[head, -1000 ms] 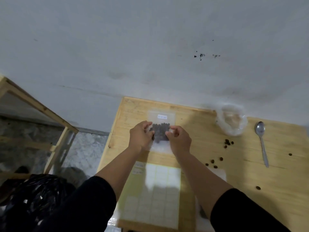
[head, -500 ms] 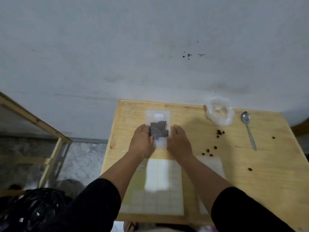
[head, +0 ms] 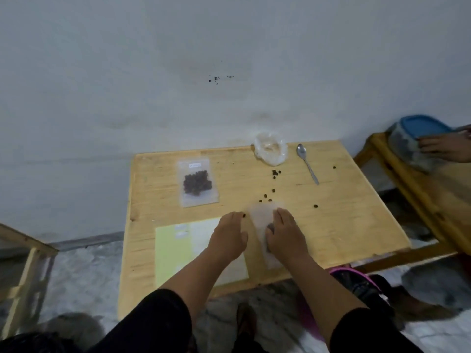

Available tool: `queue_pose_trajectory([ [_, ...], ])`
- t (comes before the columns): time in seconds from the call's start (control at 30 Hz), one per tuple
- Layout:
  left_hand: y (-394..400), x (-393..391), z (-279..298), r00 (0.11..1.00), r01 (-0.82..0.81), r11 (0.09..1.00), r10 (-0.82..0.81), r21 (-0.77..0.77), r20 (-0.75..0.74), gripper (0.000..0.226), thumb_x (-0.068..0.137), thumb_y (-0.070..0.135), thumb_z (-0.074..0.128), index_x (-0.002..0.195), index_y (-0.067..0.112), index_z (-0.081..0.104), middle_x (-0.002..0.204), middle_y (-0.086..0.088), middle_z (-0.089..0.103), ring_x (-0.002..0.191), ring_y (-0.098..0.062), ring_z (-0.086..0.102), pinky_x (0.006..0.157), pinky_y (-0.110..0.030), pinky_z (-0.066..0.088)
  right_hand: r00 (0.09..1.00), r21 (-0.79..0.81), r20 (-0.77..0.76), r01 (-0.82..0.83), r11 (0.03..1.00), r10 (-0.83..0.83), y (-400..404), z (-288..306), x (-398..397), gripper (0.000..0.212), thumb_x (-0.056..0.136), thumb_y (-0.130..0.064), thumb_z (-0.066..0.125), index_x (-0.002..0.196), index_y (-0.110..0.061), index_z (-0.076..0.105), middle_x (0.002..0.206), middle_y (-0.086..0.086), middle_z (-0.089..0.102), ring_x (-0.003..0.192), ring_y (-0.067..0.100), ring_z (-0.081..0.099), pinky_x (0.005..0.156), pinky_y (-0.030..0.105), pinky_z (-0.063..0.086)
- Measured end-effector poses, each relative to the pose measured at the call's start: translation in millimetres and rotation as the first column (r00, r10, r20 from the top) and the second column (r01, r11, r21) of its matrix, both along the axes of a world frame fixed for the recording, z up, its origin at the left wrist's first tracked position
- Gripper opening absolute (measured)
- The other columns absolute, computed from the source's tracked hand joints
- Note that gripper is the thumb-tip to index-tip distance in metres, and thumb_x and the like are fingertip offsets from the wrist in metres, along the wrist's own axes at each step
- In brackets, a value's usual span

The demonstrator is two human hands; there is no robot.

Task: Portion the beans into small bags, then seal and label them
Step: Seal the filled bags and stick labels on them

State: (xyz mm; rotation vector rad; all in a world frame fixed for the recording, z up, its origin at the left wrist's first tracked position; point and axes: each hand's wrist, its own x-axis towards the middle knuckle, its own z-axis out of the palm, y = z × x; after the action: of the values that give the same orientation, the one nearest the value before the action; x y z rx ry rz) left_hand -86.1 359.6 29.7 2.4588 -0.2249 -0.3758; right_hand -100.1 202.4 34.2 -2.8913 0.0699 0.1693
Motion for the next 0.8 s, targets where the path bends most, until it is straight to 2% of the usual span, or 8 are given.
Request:
queue_pose_trajectory([
  [0.1, -27, -7, -5, 0.995, 0.0, 1.0, -0.001, -0.01, -0.102, 0.053, 0.092, 0.023, 0.053, 0.142, 0.016, 0.036, 0.145, -0.004, 0.041, 0.132, -0.02, 0.038, 0.108, -0.031, 0.032, 0.99, 0.047, -0.092, 0.114, 0.992, -0.109, -24, -3, -13, 0.059, 0.095, -0.027, 0.044, 0.145, -0.003, 0.022, 0.152, 0.009, 0.022, 0.14, 0.022, 0.021, 0.111, 0.029, 0.026],
  [0.2, -48, -13, -6, 0.989, -0.012, 0.999, 0.005, -0.044, -0.146, 0.048, 0.094, 0.025, 0.053, 0.138, 0.012, 0.041, 0.14, -0.005, 0.047, 0.127, -0.021, 0.045, 0.105, -0.03, 0.035, 0.975, 0.129, -0.158, 0.177, 0.976, -0.156, -42, -11, -19, 0.055, 0.094, -0.026, 0.046, 0.141, -0.004, 0.028, 0.147, 0.01, 0.03, 0.131, 0.024, 0.035, 0.101, 0.033, 0.036],
  [0.33, -62, -18, -10, 0.977, -0.095, 0.994, 0.081, -0.059, -0.197, 0.053, 0.093, 0.027, 0.052, 0.143, 0.016, 0.034, 0.14, -0.007, 0.048, 0.126, -0.025, 0.046, 0.105, -0.036, 0.038, 0.978, 0.22, -0.15, 0.173, 0.96, -0.142, -52, -14, -21, 0.048, 0.094, -0.024, 0.047, 0.137, -0.005, 0.035, 0.142, 0.01, 0.035, 0.122, 0.025, 0.044, 0.095, 0.031, 0.039],
  [0.53, -70, -16, -4, 0.974, -0.17, 0.981, 0.152, -0.094, -0.17, 0.05, 0.094, 0.021, 0.05, 0.142, 0.016, 0.036, 0.136, -0.01, 0.051, 0.124, -0.028, 0.049, 0.103, -0.034, 0.039, 0.989, 0.315, -0.028, 0.15, 0.937, -0.149, -54, -11, -21, 0.044, 0.091, -0.021, 0.053, 0.132, -0.007, 0.044, 0.132, 0.01, 0.046, 0.116, 0.022, 0.048, 0.091, 0.021, 0.036],
  [0.6, -68, -13, -2, 0.966, -0.236, 0.962, 0.216, -0.139, -0.144, 0.047, 0.093, 0.02, 0.053, 0.138, 0.015, 0.041, 0.13, -0.01, 0.055, 0.118, -0.026, 0.052, 0.099, -0.032, 0.04, 0.984, 0.367, 0.028, 0.151, 0.918, -0.173, -54, -5, -18, 0.044, 0.087, -0.02, 0.058, 0.13, -0.009, 0.05, 0.127, 0.01, 0.051, 0.112, 0.021, 0.051, 0.089, 0.018, 0.034],
  [0.7, -59, -9, 3, 0.946, -0.325, 0.919, 0.313, -0.223, -0.088, 0.043, 0.09, 0.023, 0.056, 0.132, 0.018, 0.049, 0.113, -0.012, 0.058, 0.103, -0.026, 0.056, 0.089, -0.031, 0.044, 0.982, 0.45, 0.087, 0.114, 0.886, -0.17, -48, 5, -10, 0.041, 0.083, -0.019, 0.064, 0.123, -0.016, 0.058, 0.113, 0.008, 0.058, 0.089, 0.015, 0.055, 0.078, 0.016, 0.039],
  [0.8, -41, -8, 10, 0.931, -0.36, 0.885, 0.363, -0.294, -0.047, 0.039, 0.088, 0.027, 0.058, 0.127, 0.024, 0.053, 0.096, -0.01, 0.059, 0.086, -0.022, 0.056, 0.075, -0.027, 0.042, 0.987, 0.494, 0.058, 0.101, 0.864, -0.148, -32, 15, -1, 0.035, 0.084, -0.022, 0.064, 0.119, -0.021, 0.061, 0.103, 0.007, 0.062, 0.075, 0.012, 0.052, 0.07, 0.017, 0.039],
])
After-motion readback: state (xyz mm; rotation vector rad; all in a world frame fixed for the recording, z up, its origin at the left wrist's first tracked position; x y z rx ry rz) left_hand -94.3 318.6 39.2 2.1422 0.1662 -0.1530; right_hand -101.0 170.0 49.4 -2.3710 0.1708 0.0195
